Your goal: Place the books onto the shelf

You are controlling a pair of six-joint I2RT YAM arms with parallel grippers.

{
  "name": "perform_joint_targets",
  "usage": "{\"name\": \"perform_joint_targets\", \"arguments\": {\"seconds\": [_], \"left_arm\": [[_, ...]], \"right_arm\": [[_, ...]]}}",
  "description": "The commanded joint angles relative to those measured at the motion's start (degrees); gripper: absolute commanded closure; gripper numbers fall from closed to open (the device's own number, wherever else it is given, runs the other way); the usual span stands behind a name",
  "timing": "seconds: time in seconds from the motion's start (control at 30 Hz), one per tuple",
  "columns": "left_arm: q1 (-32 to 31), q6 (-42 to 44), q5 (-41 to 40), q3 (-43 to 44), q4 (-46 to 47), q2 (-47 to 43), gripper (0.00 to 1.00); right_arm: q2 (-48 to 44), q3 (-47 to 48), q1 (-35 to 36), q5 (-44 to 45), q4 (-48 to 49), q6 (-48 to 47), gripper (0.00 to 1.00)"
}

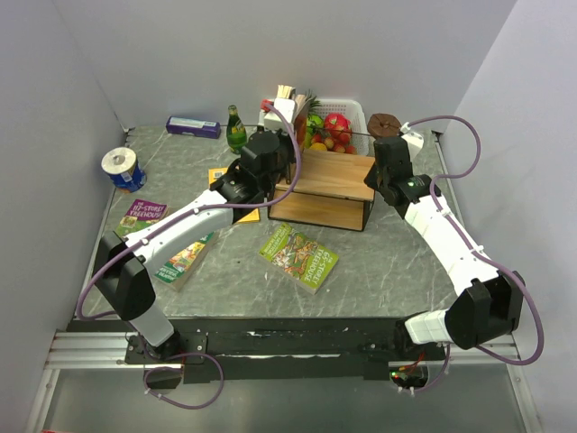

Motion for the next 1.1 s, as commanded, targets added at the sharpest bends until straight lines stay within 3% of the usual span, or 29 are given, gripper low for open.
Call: {"name": "perform_joint_targets", "arguments": {"seconds": [0.0,0.27,0.77,1.07], "left_arm": [[-0.2,-1.5,-2.1,1.1,0.9,-2.7,0.82],[-0.3,-0.9,-2.8,1.4,0.3,-3.6,0.62],[-2.1,1.9,-3.9,4.6,-0.8,-6.2,0.46],[-6.0,3.0,-2.5,5.6,2.3,-10.6,0.43]], "right_arm": [[-0.2,-0.2,-0.4,-0.2,1.0,3.2,1.0],[-0.3,-0.6,-0.3,-0.7,1.3,3.5,1.0],[0.0,-0.5,-0.2,-1.3,1.5,3.3,1.0],[0.1,-0.4,-0.2,-1.4,1.4,3.1,1.0]]}}
